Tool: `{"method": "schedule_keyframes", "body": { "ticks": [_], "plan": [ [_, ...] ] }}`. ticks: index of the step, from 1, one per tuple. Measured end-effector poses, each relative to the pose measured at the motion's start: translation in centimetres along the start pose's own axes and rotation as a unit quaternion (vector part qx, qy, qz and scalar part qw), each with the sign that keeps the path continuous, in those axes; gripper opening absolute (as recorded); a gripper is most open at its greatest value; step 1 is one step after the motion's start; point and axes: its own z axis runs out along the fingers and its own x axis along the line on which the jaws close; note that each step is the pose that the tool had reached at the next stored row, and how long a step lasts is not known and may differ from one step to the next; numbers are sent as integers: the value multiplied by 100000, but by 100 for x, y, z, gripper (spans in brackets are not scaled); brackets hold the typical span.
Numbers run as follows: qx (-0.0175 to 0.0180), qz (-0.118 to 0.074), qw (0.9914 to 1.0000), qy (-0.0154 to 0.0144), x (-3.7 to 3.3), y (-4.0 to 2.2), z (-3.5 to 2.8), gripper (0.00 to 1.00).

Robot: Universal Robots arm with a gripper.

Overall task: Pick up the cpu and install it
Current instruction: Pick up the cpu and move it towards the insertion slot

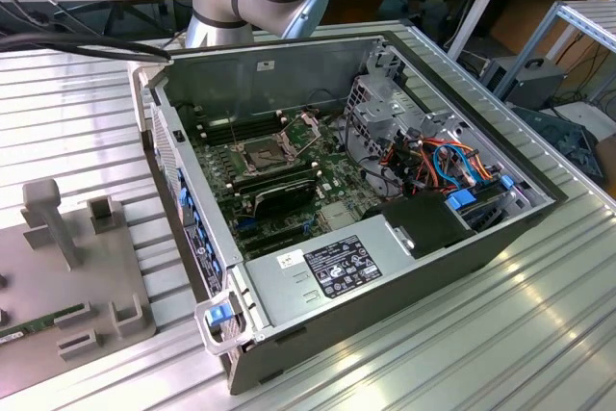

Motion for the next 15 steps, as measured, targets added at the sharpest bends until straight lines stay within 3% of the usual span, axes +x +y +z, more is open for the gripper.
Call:
{"method": "schedule_keyframes", "body": {
  "ticks": [9,15],
  "plan": [
    [44,0,100000,13,0,0,-21,55],
    [35,-1,100000,-3,0,6,-136,55]
  ]
}}
